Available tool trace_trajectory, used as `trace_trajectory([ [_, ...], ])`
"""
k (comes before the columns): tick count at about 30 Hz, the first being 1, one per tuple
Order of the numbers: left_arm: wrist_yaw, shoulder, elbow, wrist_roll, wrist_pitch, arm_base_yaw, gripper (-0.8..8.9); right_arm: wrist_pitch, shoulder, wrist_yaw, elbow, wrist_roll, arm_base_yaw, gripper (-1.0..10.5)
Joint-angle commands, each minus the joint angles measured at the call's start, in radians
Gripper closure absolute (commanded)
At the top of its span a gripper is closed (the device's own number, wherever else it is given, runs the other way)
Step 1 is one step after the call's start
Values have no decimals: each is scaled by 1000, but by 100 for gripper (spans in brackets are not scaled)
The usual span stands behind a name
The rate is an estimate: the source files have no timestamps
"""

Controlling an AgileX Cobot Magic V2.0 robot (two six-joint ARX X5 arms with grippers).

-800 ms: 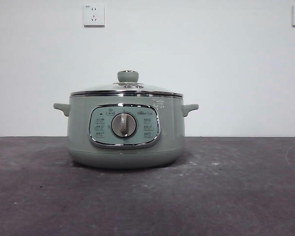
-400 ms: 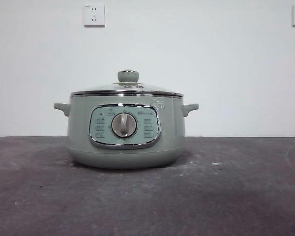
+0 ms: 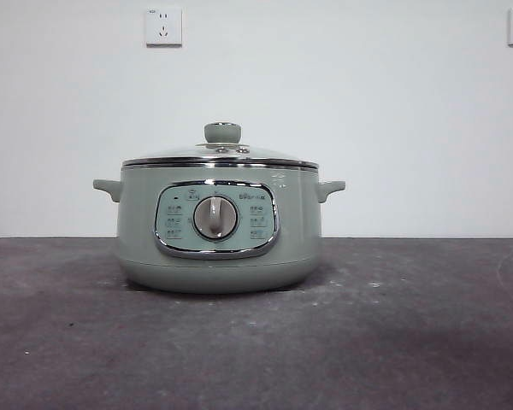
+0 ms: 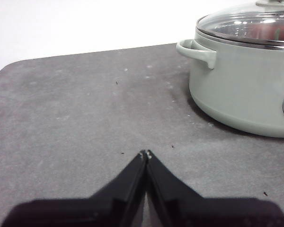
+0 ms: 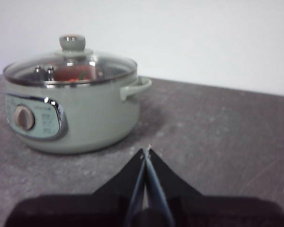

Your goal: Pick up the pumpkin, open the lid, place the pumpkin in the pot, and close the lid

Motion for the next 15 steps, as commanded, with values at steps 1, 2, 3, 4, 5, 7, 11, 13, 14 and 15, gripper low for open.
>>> trace_trajectory([
  [1,2,-3,-17,-10,3,2,816,-7,-4,5,-9,14,0,946],
  [2,2,-3,-17,-10,3,2,816,-14,-4,5,-9,12,0,946],
  [3,2,-3,-17,-10,3,2,816,-24,-4,6,-9,12,0,946],
  [4,2,-3,-17,-10,3,2,816,-38,-4,6,-9,12,0,946],
  [5,2,-3,-17,-10,3,2,816,-55,-4,6,-9,12,0,946],
  [7,2,-3,-17,-10,3,2,816,-106,-4,5,-9,7,0,946],
  [11,2,-3,-17,-10,4,2,816,-118,-4,1,-9,2,2,946],
  [13,2,-3,-17,-10,3,2,816,-117,-4,4,-9,5,1,946],
  [14,2,-3,-17,-10,3,2,816,-117,-4,2,-9,20,2,946],
  [15,2,-3,-17,-10,3,2,816,-116,-4,2,-9,22,2,946],
])
